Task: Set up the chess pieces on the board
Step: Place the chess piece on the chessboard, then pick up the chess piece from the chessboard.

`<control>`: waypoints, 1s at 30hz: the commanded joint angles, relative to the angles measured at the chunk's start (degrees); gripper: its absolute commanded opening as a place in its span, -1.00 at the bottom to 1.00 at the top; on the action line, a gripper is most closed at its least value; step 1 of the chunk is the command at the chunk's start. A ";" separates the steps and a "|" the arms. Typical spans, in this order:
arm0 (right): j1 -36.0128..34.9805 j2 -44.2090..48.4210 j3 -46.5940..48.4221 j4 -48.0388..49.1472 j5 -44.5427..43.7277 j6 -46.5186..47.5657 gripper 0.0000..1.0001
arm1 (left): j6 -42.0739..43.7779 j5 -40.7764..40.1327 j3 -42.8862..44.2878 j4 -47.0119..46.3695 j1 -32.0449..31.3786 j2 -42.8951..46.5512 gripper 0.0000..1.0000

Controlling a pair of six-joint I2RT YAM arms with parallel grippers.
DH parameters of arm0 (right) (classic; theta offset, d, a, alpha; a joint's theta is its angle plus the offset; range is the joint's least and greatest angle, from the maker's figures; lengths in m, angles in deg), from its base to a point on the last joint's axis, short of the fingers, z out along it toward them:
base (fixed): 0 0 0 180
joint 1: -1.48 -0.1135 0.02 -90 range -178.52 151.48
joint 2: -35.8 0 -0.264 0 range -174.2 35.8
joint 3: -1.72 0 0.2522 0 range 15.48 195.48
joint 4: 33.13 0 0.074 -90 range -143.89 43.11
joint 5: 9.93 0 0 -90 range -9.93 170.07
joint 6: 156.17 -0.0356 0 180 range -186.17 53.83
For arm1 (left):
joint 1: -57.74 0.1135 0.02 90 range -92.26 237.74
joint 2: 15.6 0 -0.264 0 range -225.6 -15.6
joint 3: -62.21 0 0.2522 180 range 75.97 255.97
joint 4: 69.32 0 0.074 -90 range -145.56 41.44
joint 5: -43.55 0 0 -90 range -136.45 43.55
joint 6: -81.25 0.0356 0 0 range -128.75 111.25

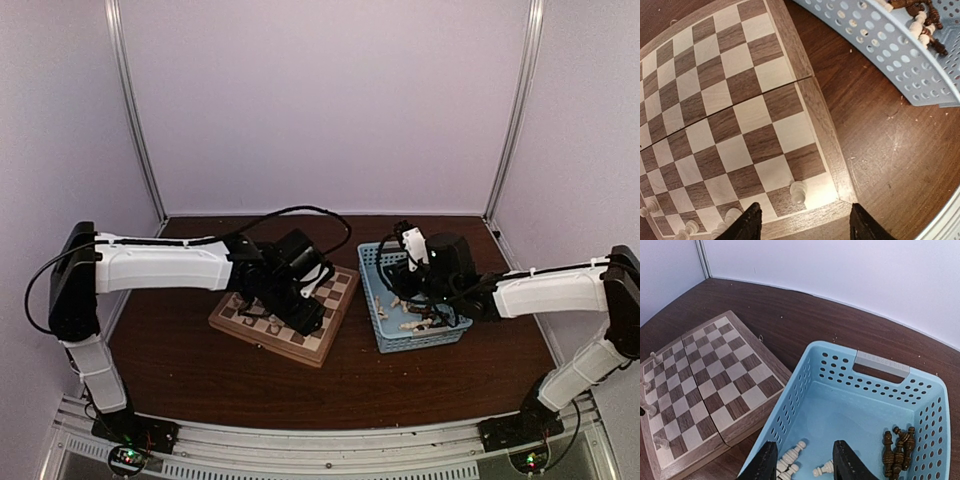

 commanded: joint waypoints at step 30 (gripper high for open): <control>0.17 -0.99 -1.38 5.19 -4.12 1.80 -0.19 | -2.75 -2.85 10.78 11.05 -0.37 -12.69 -0.73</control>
